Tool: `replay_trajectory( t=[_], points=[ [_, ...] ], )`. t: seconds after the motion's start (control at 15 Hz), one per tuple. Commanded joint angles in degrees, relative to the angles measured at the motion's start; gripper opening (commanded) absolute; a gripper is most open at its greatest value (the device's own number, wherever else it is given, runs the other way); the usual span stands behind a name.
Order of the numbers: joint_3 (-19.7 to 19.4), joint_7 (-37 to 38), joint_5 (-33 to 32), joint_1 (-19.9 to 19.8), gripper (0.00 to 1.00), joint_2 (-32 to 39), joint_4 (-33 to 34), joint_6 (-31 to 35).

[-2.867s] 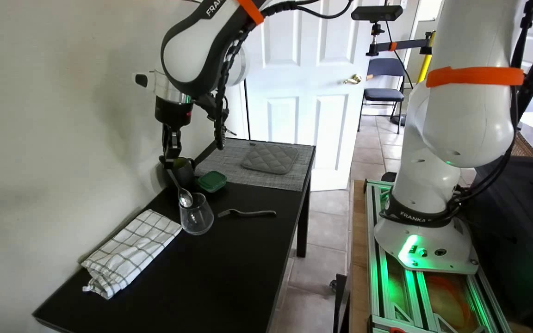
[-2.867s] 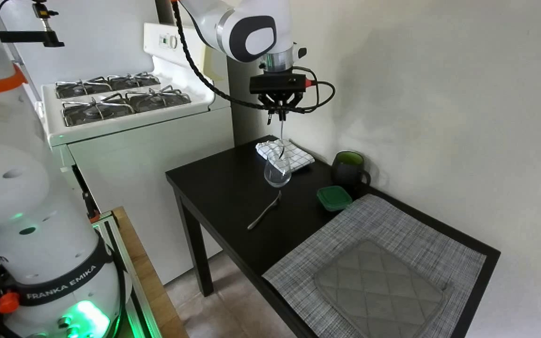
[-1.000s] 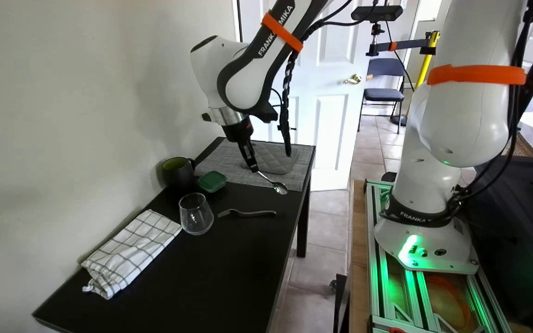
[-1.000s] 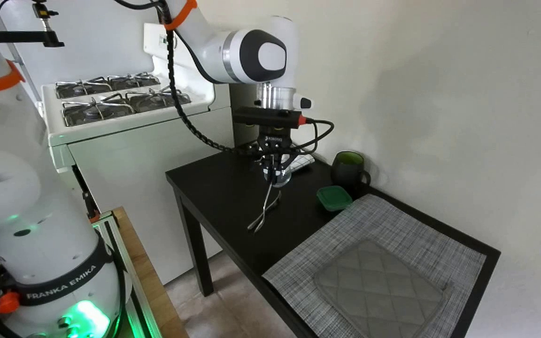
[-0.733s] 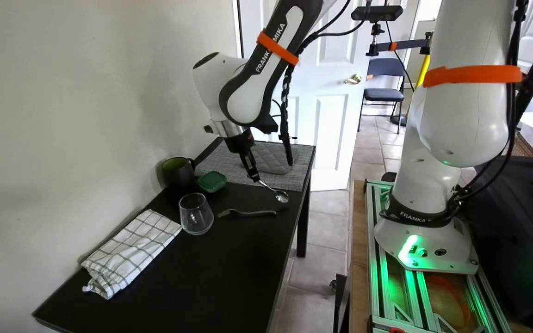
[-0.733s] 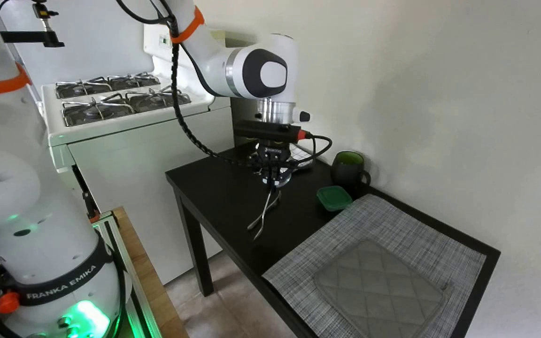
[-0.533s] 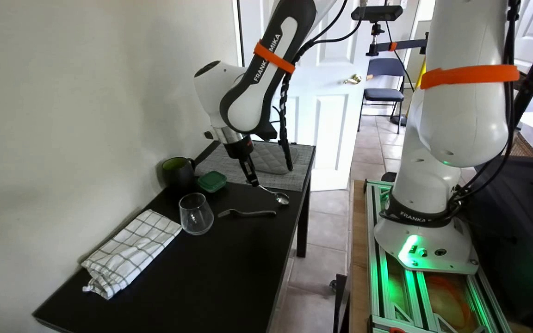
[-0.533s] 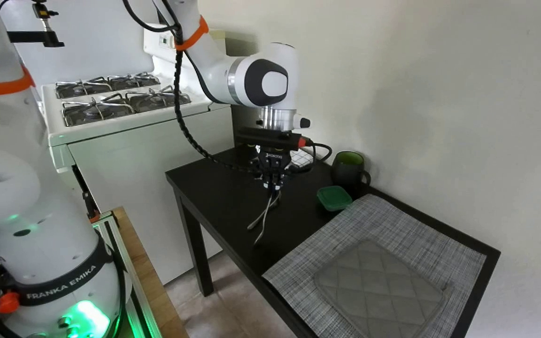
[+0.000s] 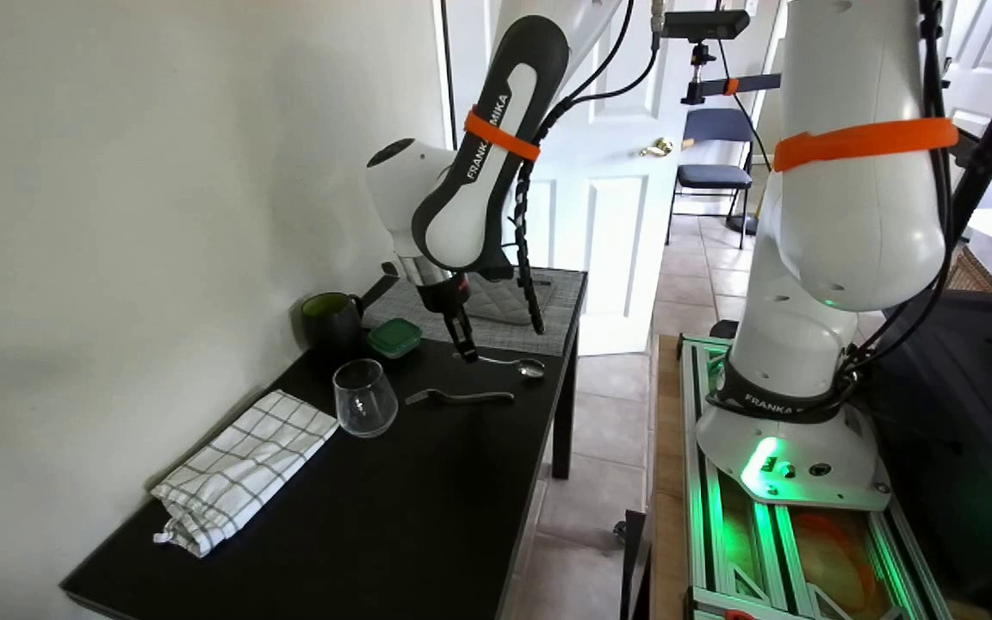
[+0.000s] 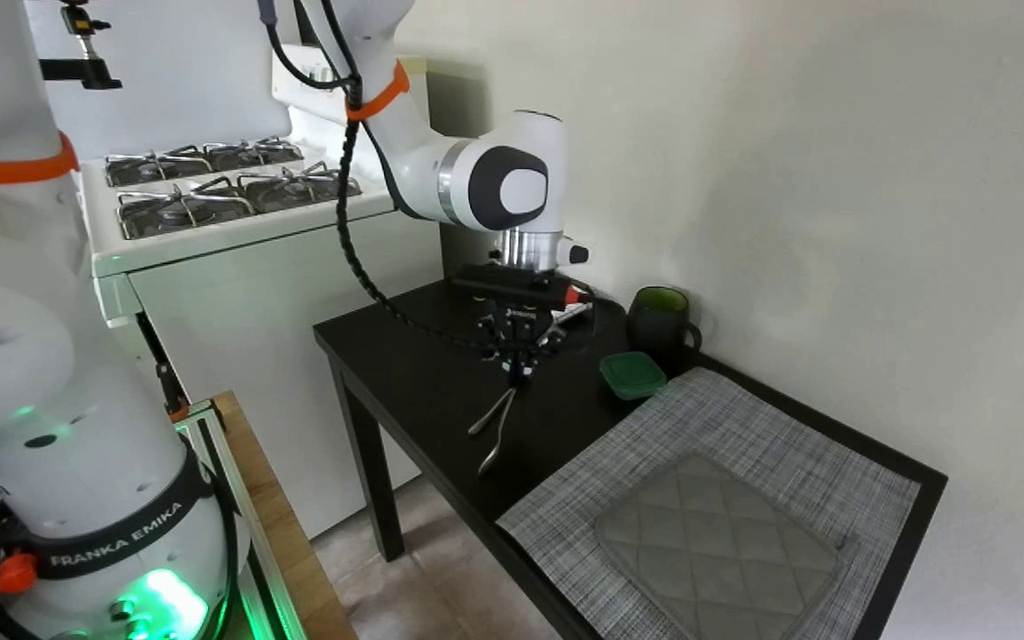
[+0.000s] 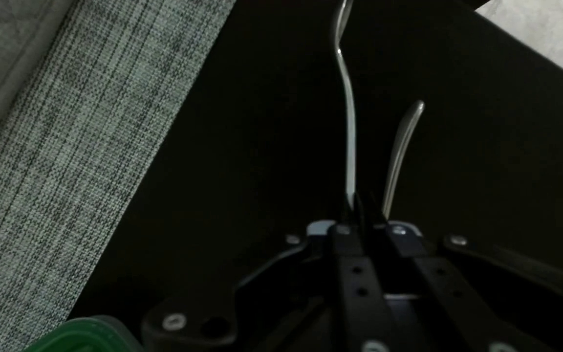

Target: Remove the folk and then the spoon from the glass cup and put them on the table

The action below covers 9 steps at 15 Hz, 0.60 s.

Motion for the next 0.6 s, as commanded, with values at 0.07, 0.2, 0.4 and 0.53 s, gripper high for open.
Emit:
replay_trajectory(
  t=[0.07,0.2,0.4,0.53],
  points=[
    [0.1,0.6,1.4,-0.8,0.02,4.1,1.0,3.1],
    [0.1,0.7,1.7,-1.1,0.02,5.1,1.2,3.7],
    [0.2,0.5,2.2,-1.6,0.02,6.3,1.5,4.7],
    [0.3,0.4,2.8,-1.9,0.02,6.9,1.7,4.9]
  ],
)
